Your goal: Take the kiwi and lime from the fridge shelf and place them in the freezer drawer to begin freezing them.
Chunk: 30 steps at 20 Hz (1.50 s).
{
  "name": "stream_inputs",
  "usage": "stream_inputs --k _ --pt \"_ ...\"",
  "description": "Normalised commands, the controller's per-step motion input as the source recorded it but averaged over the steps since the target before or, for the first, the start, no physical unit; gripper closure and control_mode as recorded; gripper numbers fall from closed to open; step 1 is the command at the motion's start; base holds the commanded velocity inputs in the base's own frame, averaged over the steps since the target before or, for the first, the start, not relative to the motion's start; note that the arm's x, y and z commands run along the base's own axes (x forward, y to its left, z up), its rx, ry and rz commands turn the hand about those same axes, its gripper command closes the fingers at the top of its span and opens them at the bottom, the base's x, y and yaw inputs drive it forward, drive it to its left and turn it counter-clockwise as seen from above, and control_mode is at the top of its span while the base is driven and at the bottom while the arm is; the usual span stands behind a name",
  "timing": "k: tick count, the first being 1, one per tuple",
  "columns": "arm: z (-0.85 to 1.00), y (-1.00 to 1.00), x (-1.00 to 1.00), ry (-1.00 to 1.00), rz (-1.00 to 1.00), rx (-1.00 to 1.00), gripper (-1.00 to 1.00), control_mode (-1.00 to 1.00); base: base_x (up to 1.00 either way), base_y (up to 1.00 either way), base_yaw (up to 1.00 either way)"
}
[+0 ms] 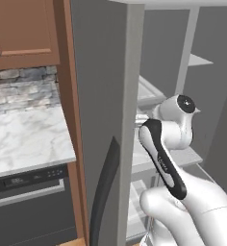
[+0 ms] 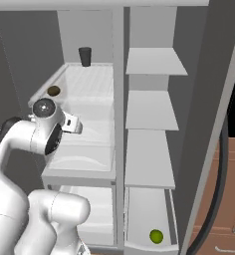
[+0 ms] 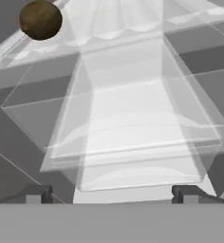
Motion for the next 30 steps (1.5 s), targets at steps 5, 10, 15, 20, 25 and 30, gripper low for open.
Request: stream_inputs --k 5,10,15,20,25,30 --pt "0.86 0.53 0.87 0.02 -0.15 -0.01 -1.0 -1.0 0.0 0.0 0.0" --pt "0.63 0.06 0.87 0.17 -0.1 0.0 -1.0 -1.0 0.0 0.0 0.0" --pt "0.34 0.0 0.32 0.15 -0.01 0.05 -1.0 -1.0 0.0 0.0 0.0" --pt "-0.02 0.3 0.21 0.01 0.0 0.03 -1.0 -1.0 0.0 0.0 0.0" --pt "-0.2 0.41 0.38 0.1 0.0 0.0 -1.0 -1.0 0.0 0.0 0.0" --pt "-0.16 0.38 0.52 0.13 0.0 0.0 -1.0 -1.0 0.0 0.0 0.0"
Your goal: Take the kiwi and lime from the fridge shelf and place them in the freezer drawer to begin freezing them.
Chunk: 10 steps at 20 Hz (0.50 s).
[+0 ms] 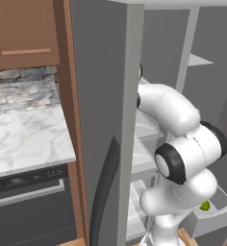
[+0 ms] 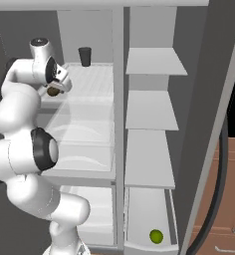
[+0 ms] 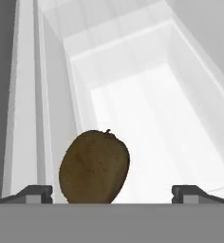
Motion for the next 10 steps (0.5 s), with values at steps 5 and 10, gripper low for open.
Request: stream_inputs --k 5,10 --pt "-0.18 0.31 0.5 0.09 0.0 0.0 -1.0 -1.0 0.0 0.0 0.0" --pt "-0.23 0.25 0.37 0.02 0.0 0.0 -1.0 -1.0 0.0 0.0 0.0"
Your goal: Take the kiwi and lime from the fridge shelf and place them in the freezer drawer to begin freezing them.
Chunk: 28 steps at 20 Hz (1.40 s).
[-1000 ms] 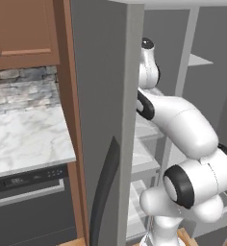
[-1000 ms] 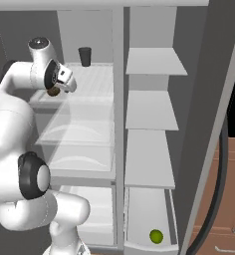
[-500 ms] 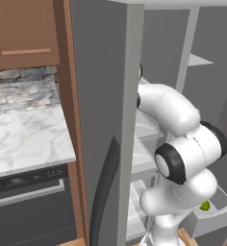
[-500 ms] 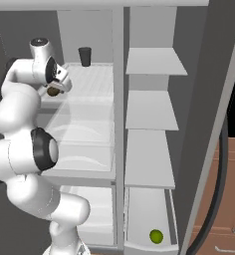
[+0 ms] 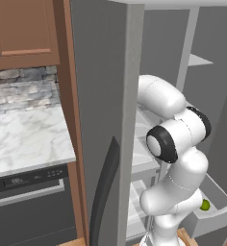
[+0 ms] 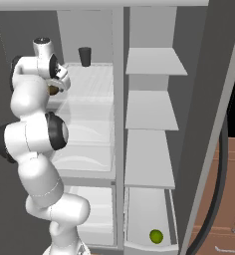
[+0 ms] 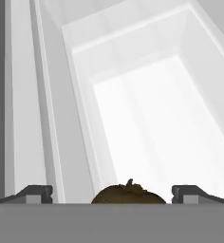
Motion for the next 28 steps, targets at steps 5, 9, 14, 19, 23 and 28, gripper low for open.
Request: stream_inputs --k 5,9,14,19,23,28 --pt "-0.49 -0.05 -0.1 0.0 0.0 -0.01 -1.0 -1.0 0.0 0.0 0.0" --pt "-0.1 -0.05 -0.12 0.0 0.0 0.0 -1.0 -1.0 0.0 0.0 0.0" --pt "0.0 0.0 -0.14 0.0 0.0 0.0 -1.0 -1.0 0.0 0.0 0.0" --pt "0.0 0.01 -0.02 0.0 0.0 -0.01 -1.0 -1.0 0.0 0.0 0.0" --pt "-0.01 0.0 0.0 0.0 0.0 -0.01 -1.0 -1.0 0.0 0.0 0.0" --pt "-0.05 0.0 -0.23 -0.01 0.0 -0.02 -1.0 -1.0 0.0 0.0 0.0"
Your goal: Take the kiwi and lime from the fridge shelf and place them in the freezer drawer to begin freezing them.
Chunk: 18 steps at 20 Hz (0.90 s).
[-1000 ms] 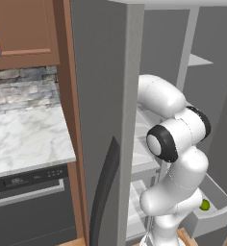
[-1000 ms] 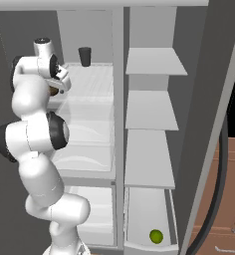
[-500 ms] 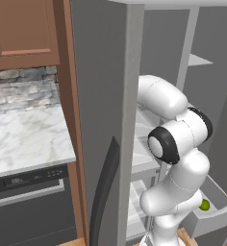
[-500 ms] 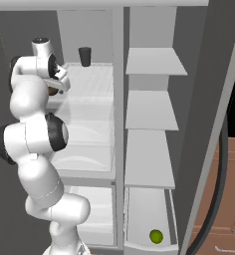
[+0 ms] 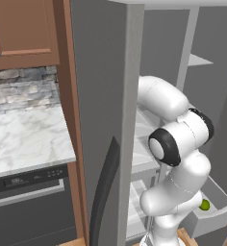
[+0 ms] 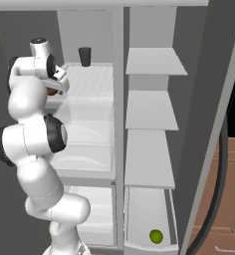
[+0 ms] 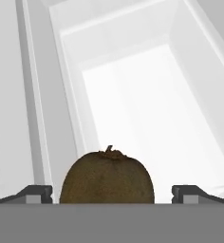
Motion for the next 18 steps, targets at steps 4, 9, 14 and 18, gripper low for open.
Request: stream_inputs --k 4,9,14,18 --pt "0.0 0.0 -0.17 -0.02 0.0 -0.01 -1.0 -1.0 0.0 0.0 0.0" --pt "-0.02 0.0 0.0 0.0 0.0 0.0 1.0 -1.0 0.0 0.0 0.0" --pt "-0.01 0.0 0.0 0.0 0.0 -0.01 1.0 -1.0 0.0 0.0 0.0" --pt "0.0 -0.29 -0.13 -0.01 0.0 0.0 1.0 -1.0 0.0 0.0 0.0"
